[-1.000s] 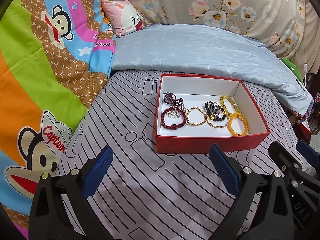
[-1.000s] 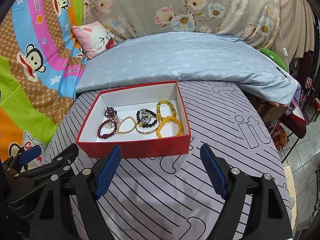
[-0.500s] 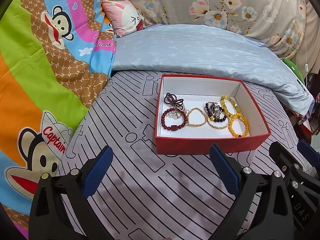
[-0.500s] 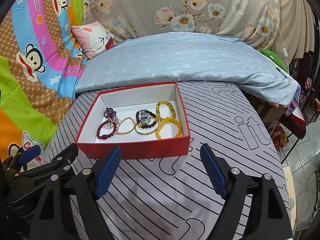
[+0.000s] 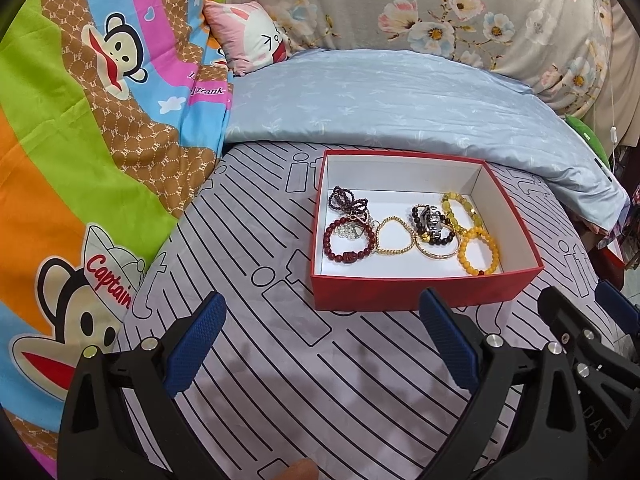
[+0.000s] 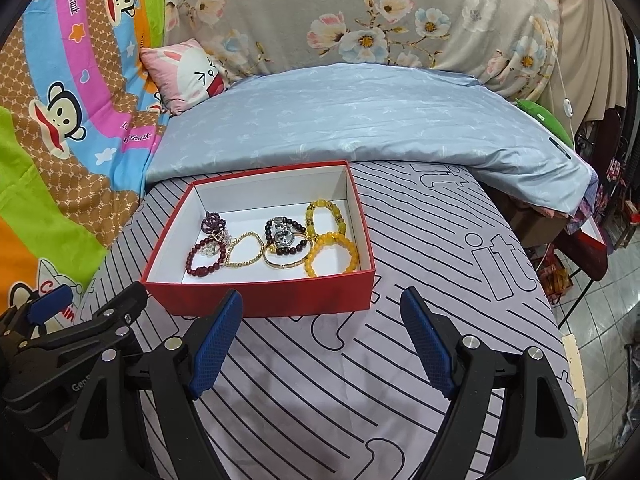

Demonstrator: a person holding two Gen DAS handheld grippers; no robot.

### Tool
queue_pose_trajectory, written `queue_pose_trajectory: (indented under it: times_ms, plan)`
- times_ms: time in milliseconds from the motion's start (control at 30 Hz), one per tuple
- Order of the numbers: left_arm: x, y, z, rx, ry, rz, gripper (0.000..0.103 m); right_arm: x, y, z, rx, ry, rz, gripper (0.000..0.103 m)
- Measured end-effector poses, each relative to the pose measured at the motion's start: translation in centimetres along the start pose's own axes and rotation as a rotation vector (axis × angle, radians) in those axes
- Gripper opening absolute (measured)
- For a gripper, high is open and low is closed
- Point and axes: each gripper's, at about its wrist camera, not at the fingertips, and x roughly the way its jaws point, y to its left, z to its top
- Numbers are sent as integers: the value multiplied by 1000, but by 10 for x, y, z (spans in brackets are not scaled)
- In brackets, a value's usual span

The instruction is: Organize jewelry

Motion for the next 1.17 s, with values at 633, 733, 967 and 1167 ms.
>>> queue_pose_trajectory:
  times_ms: [633, 733, 967, 1167]
  plan:
    - [8, -2, -2, 25, 25, 15, 93, 5, 3, -8, -6, 7, -5, 78]
    - [10, -1, -3, 23, 27, 19, 93, 6, 3, -9, -5, 8, -3, 78]
    - [11, -2, -3, 23, 21, 35, 92, 7, 4, -11, -7, 11, -1, 78]
    - [9, -5, -3, 42, 9, 44, 92, 7, 4, -11, -6, 10, -4, 78]
